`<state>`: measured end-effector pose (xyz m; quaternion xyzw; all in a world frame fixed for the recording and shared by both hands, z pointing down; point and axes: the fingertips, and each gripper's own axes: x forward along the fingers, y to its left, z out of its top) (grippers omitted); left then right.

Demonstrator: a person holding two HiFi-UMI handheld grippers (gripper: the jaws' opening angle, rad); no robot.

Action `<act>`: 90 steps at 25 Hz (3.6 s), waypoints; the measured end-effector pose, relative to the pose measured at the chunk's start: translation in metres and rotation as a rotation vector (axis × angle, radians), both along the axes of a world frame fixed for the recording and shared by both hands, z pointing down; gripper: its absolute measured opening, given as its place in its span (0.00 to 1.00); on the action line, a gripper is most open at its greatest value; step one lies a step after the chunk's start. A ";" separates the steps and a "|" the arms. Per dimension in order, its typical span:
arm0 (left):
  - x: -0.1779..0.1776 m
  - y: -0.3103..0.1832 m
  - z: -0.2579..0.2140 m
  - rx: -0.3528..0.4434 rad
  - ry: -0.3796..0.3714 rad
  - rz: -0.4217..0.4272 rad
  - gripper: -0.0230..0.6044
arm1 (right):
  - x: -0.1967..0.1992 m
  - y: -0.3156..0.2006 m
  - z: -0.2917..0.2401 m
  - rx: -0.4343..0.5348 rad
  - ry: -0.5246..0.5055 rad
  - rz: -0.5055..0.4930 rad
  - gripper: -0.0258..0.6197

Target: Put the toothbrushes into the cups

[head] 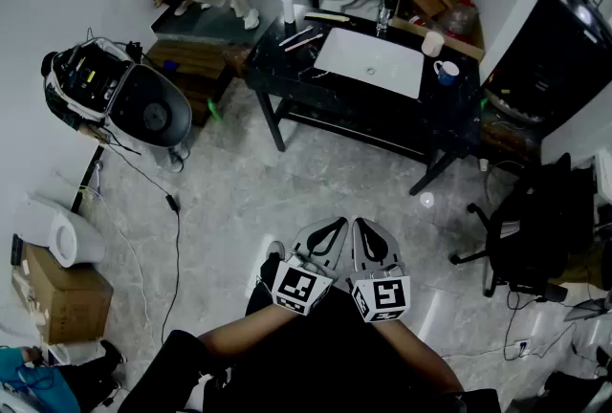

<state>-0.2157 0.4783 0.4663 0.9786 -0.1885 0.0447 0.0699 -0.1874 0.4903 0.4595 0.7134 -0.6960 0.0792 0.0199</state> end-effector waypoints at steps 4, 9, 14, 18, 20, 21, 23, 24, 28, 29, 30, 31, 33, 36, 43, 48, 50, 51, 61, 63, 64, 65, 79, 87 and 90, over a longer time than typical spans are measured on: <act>0.002 -0.001 -0.014 0.052 0.016 0.038 0.06 | -0.008 -0.003 -0.003 0.014 -0.005 0.006 0.07; -0.002 -0.004 -0.024 0.057 0.047 0.024 0.06 | -0.008 -0.003 -0.001 0.021 -0.044 -0.017 0.07; -0.006 -0.019 -0.014 0.053 0.047 0.022 0.06 | 0.004 -0.017 0.012 0.011 -0.147 0.028 0.07; -0.006 -0.036 -0.007 0.002 0.057 0.024 0.06 | 0.005 -0.030 0.019 -0.014 -0.111 0.042 0.07; -0.004 -0.043 -0.003 -0.023 0.065 0.041 0.06 | 0.006 -0.038 0.019 -0.018 -0.090 0.051 0.07; -0.003 -0.047 -0.001 -0.034 0.078 0.063 0.06 | 0.007 -0.043 0.019 -0.016 -0.082 0.060 0.07; -0.001 -0.059 -0.004 -0.056 0.132 0.101 0.06 | 0.012 -0.057 0.020 -0.014 -0.064 0.082 0.07; 0.001 -0.068 -0.007 -0.059 0.160 0.113 0.06 | 0.016 -0.067 0.021 -0.016 -0.051 0.095 0.07; 0.011 -0.116 -0.002 -0.062 0.185 0.109 0.06 | 0.027 -0.114 0.029 -0.034 0.002 0.114 0.07; 0.012 -0.130 0.001 -0.062 0.187 0.105 0.06 | 0.028 -0.127 0.031 -0.040 0.013 0.108 0.07; 0.013 -0.144 0.002 -0.065 0.188 0.101 0.06 | 0.029 -0.142 0.033 -0.049 0.020 0.101 0.07; 0.013 -0.159 0.003 -0.073 0.190 0.096 0.06 | 0.031 -0.157 0.036 -0.061 0.019 0.094 0.07; 0.012 -0.193 -0.003 -0.095 0.206 0.082 0.06 | 0.041 -0.189 0.044 -0.086 -0.008 0.083 0.07; 0.011 -0.244 -0.017 -0.072 0.227 0.075 0.06 | 0.060 -0.233 0.046 -0.105 -0.027 0.096 0.07; -0.002 -0.349 -0.034 -0.035 0.248 0.052 0.06 | 0.063 -0.321 0.025 -0.089 0.004 0.108 0.07; -0.005 -0.399 -0.034 -0.046 0.242 0.081 0.06 | 0.056 -0.363 0.018 -0.098 0.035 0.129 0.07; -0.004 -0.411 -0.029 -0.056 0.232 0.094 0.06 | 0.056 -0.370 0.023 -0.112 0.043 0.137 0.07; -0.003 -0.416 -0.027 -0.067 0.228 0.098 0.06 | 0.057 -0.372 0.028 -0.126 0.041 0.140 0.07; 0.012 -0.440 -0.019 -0.102 0.216 0.102 0.06 | 0.073 -0.391 0.041 -0.152 0.030 0.154 0.07; 0.014 -0.445 -0.016 -0.105 0.210 0.089 0.06 | 0.072 -0.399 0.046 -0.157 0.024 0.126 0.07; 0.015 -0.448 -0.014 -0.109 0.209 0.077 0.06 | 0.073 -0.403 0.048 -0.161 0.025 0.110 0.07; 0.016 -0.452 -0.013 -0.113 0.209 0.063 0.06 | 0.075 -0.409 0.050 -0.164 0.027 0.097 0.07; 0.103 -0.569 -0.005 -0.062 0.128 -0.103 0.06 | 0.162 -0.546 0.032 -0.070 0.101 -0.076 0.07; 0.153 -0.635 -0.007 -0.076 0.091 -0.190 0.06 | 0.199 -0.624 0.021 -0.051 0.147 -0.201 0.07; 0.169 -0.648 -0.005 -0.073 0.079 -0.204 0.06 | 0.204 -0.644 0.032 -0.085 0.136 -0.285 0.07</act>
